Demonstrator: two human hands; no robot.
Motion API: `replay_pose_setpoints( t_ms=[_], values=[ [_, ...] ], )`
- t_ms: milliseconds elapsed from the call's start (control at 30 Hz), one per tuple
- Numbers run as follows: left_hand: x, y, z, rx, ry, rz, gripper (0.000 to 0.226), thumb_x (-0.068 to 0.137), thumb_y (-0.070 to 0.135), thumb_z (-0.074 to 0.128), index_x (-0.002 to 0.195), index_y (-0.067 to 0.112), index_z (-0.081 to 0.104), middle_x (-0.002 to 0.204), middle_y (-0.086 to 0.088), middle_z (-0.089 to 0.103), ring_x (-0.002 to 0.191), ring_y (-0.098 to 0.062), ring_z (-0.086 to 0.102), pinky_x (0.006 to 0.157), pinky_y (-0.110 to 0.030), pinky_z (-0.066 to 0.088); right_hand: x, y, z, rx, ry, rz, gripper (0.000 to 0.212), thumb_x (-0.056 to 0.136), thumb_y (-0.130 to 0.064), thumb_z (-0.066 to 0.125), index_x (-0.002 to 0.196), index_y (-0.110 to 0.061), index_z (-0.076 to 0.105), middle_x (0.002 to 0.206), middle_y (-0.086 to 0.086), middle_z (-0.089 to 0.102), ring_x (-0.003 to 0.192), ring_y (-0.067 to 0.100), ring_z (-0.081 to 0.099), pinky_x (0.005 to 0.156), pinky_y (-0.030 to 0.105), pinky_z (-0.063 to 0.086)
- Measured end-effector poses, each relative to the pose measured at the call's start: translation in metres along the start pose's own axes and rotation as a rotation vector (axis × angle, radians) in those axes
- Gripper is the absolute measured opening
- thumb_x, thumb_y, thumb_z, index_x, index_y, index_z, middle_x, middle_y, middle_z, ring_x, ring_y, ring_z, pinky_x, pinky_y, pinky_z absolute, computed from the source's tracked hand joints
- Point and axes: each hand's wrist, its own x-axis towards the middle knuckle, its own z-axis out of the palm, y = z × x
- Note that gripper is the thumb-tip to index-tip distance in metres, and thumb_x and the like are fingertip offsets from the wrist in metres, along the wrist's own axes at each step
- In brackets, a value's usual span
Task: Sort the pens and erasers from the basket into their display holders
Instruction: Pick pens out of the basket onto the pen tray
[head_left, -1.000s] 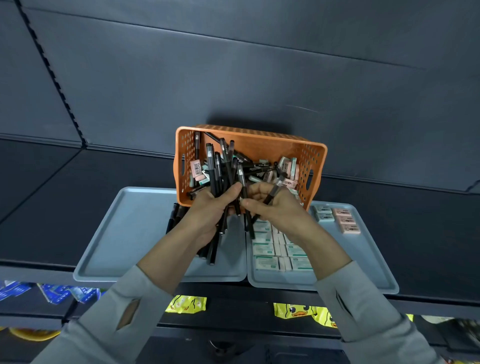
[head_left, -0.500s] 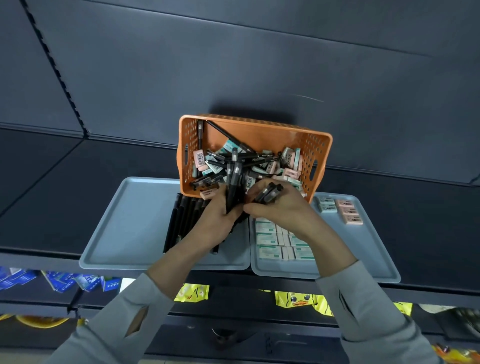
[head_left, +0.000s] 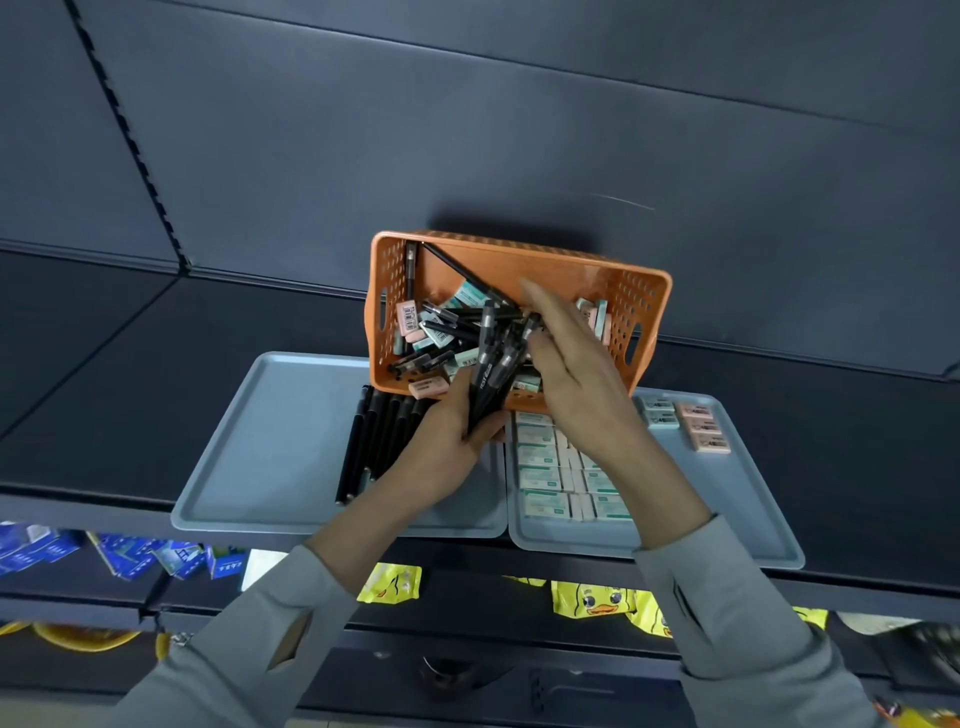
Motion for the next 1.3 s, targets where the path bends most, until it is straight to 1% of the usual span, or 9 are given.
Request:
replay_pose_setpoints(
  t_ms=[100, 200, 333, 400, 567, 733, 967, 1100, 1300],
  values=[
    [0.001, -0.001, -0.001, 0.012, -0.007, -0.021, 0.030, 0.097, 0.010, 0.055, 0.122, 0.020, 0.042, 0.085, 0.001, 0.063, 0.076, -0.006, 0.065, 0.081, -0.030, 0.055, -0.001, -0.001, 0.003, -0.103, -0.100, -0.128, 0.049, 0.107, -0.035, 0.024, 0.155, -0.025, 0.024, 0.161, -0.012, 0.019, 0.142, -0.011, 0.008, 0.111, 0.004, 0.003],
    [0.001, 0.001, 0.000, 0.003, 0.006, -0.044, 0.029, 0.097, 0.011, 0.055, 0.122, 0.017, 0.043, 0.082, -0.003, 0.062, 0.071, -0.007, 0.063, 0.072, -0.019, 0.053, -0.003, 0.006, 0.010, -0.117, -0.153, -0.145, 0.055, 0.105, -0.045, 0.019, 0.154, -0.023, 0.029, 0.161, -0.010, 0.023, 0.146, -0.006, 0.013, 0.120, 0.019, 0.011],
    [-0.002, 0.016, -0.004, -0.008, 0.053, -0.057, 0.029, 0.097, 0.010, 0.055, 0.125, 0.011, 0.046, 0.089, -0.006, 0.063, 0.070, -0.007, 0.063, 0.065, -0.015, 0.050, -0.003, 0.005, 0.009, -0.041, -0.053, -0.138, 0.050, 0.106, -0.043, 0.022, 0.154, -0.031, 0.024, 0.160, -0.013, 0.024, 0.141, -0.015, 0.011, 0.112, 0.006, 0.010],
    [-0.003, 0.029, -0.019, 0.027, 0.166, -0.091, 0.026, 0.098, 0.014, 0.054, 0.122, 0.013, 0.046, 0.088, -0.004, 0.063, 0.067, -0.001, 0.063, 0.059, -0.014, 0.048, -0.004, 0.009, 0.012, 0.028, 0.006, -0.109, 0.049, 0.106, -0.044, 0.025, 0.153, -0.035, 0.024, 0.157, -0.013, 0.030, 0.142, -0.006, 0.023, 0.112, 0.012, 0.020],
    [-0.028, 0.023, -0.092, 0.485, 0.517, -0.302, 0.019, 0.098, 0.020, 0.052, 0.105, 0.006, 0.041, 0.081, -0.010, 0.056, 0.081, -0.042, 0.058, 0.064, -0.043, 0.043, -0.008, 0.036, 0.034, -0.063, -0.058, -0.148, 0.038, 0.105, -0.029, 0.041, 0.140, -0.018, 0.051, 0.138, -0.003, 0.054, 0.126, 0.009, 0.050, 0.104, 0.031, 0.043],
    [-0.052, -0.016, -0.115, 0.944, 0.339, -0.692, 0.027, 0.095, 0.006, 0.044, 0.116, -0.010, 0.042, 0.116, -0.034, 0.055, 0.110, -0.050, 0.052, 0.094, -0.049, 0.038, -0.014, 0.037, 0.062, -0.186, -0.174, -0.282, 0.027, 0.100, -0.011, 0.050, 0.121, -0.012, 0.068, 0.122, 0.001, 0.065, 0.111, 0.015, 0.060, 0.095, 0.020, 0.044],
    [-0.035, -0.028, -0.083, 1.106, 0.218, -0.759, 0.091, 0.091, 0.063, 0.042, 0.143, -0.007, 0.016, 0.141, -0.019, 0.032, 0.128, -0.039, 0.034, 0.100, -0.044, 0.036, -0.022, 0.031, 0.089, -0.382, -0.408, -0.247, 0.041, 0.105, -0.032, 0.040, 0.143, -0.020, 0.048, 0.157, 0.003, 0.034, 0.144, 0.021, 0.028, 0.118, 0.034, 0.021],
    [-0.045, -0.037, -0.079, 1.080, 0.150, -0.679, 0.083, 0.098, 0.056, 0.026, 0.152, 0.001, -0.006, 0.162, -0.015, -0.005, 0.148, -0.035, -0.006, 0.118, -0.053, 0.008, -0.028, 0.037, 0.094, -0.428, -0.504, -0.203, 0.049, 0.105, -0.043, 0.028, 0.153, -0.032, 0.027, 0.164, -0.005, 0.009, 0.151, 0.015, 0.002, 0.122, 0.035, 0.005],
    [-0.043, -0.045, -0.077, 1.028, 0.288, -0.625, 0.070, 0.102, 0.035, 0.028, 0.153, 0.008, -0.011, 0.161, -0.018, -0.006, 0.148, -0.039, -0.006, 0.121, -0.046, 0.007, -0.026, 0.036, 0.097, -0.422, -0.598, -0.192, 0.050, 0.106, -0.046, 0.022, 0.154, -0.040, 0.012, 0.164, -0.012, -0.006, 0.149, 0.008, -0.014, 0.123, 0.036, -0.002]
  ],
)
